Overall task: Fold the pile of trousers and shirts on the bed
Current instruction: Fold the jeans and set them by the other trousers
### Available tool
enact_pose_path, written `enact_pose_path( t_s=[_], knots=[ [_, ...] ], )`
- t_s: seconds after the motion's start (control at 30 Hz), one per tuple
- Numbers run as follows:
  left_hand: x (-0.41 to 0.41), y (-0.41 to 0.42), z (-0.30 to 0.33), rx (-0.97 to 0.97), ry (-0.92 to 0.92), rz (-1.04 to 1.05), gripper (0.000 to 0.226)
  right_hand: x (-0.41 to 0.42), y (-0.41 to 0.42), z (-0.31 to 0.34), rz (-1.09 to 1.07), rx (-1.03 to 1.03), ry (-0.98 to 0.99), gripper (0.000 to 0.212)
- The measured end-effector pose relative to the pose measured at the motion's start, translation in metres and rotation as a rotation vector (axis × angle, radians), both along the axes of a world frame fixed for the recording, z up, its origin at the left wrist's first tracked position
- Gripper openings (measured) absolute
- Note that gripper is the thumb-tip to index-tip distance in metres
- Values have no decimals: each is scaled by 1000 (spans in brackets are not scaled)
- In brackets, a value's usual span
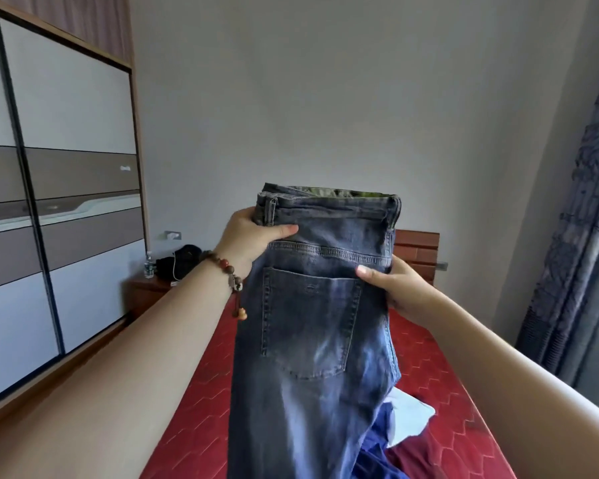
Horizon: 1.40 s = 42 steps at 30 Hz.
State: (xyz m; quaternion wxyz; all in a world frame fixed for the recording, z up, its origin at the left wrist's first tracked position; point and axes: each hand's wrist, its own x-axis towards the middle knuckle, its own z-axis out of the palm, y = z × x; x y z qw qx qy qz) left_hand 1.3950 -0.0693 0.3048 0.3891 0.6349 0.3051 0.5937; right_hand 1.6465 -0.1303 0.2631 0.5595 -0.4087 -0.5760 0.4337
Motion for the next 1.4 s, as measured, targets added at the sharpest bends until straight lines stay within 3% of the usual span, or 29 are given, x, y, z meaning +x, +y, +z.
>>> enact_pose_path(
  t_s=[0.07,0.17,0.3,0.37,0.43,0.47,0.6,0.7,0.83,0.97,1.1,1.27,1.4],
  knots=[
    [-1,-4,4,-38,1,-34,22,5,0,-10,4,-14,-78,34],
    [-4,-11,16,-100,54,-248,23,9,1,-11,-66,29,-64,25],
    [5,-17,25,-42,-33,-163,22,20,-3,-21,-26,34,-51,25],
    [8,-18,26,-6,-95,-80,25,28,-8,-33,-20,-65,-382,36],
    [6,-17,28,8,-141,-16,29,36,-10,-44,-79,-111,-692,31],
    [4,-17,29,4,-157,2,31,40,-9,-49,-119,-94,-679,26],
    [-7,-17,38,52,-206,-4,29,40,-11,-64,-207,-22,-331,15],
    [-21,-17,44,81,-235,35,34,27,-12,-83,-158,-98,-470,15],
    [-54,-15,43,62,-240,35,37,19,-11,-84,-271,-104,-381,15],
    [-81,-17,38,58,-247,-96,29,-29,-18,-59,-48,-101,-319,37],
    [-126,-21,37,97,-228,-74,26,-78,-24,-39,-185,-28,-372,21],
    [-191,-28,33,116,-215,-147,26,-148,-47,-22,-277,-26,-427,20],
    [-216,-44,28,111,-124,-173,30,-226,-61,8,-89,57,-56,24]
  ],
)
